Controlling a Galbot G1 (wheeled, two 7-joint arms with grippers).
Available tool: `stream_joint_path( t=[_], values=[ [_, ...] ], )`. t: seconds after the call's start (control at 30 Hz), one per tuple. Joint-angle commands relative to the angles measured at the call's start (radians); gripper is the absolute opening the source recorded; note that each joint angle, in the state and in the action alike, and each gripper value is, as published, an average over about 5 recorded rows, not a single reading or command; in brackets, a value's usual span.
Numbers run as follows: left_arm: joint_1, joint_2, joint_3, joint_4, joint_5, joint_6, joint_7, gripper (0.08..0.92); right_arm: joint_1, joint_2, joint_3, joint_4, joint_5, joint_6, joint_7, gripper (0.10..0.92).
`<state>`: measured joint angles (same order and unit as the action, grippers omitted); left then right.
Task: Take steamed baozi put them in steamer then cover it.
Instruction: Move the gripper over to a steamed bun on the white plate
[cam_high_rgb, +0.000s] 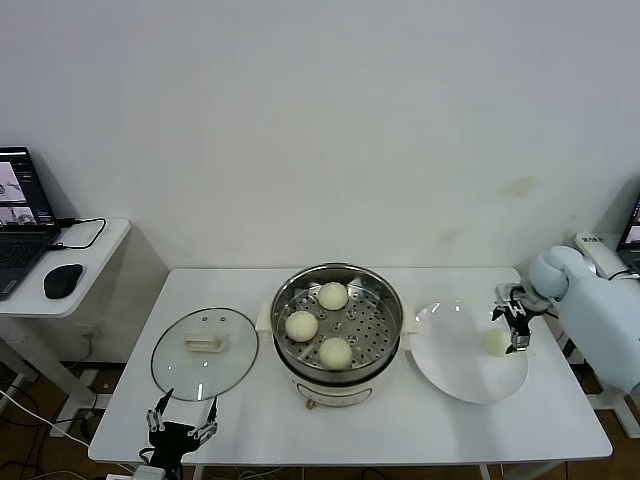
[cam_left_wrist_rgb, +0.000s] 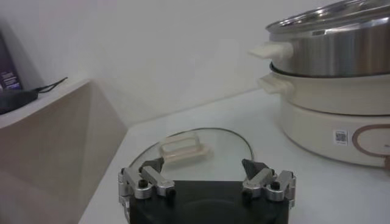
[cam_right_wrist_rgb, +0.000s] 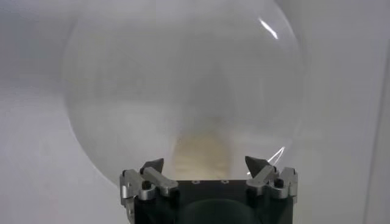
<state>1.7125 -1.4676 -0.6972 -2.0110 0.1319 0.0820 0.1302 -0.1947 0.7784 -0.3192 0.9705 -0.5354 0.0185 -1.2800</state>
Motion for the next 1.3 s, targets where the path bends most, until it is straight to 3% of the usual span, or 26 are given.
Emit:
stream_joint_path(
  t=[0.03,0.97,1.3],
  values=[
    [0.005,0.001,-0.003,-0.002,0.002,0.0,-0.002,0.823,-0.014,0.021,0.007,-0.047,-0.039,0.017,0.026,0.823],
    [-0.007,-0.001,0.0,0.014,0.002,0.0,0.002,0.823,-0.025,0.045,-0.002,-0.098,-0.042,0.026,0.104,0.814],
    [-0.011,-0.002,0.003,0.018,0.002,-0.001,0.001,0.823,-0.024,0.031,0.002,-0.084,-0.038,0.014,0.099,0.589]
  ],
)
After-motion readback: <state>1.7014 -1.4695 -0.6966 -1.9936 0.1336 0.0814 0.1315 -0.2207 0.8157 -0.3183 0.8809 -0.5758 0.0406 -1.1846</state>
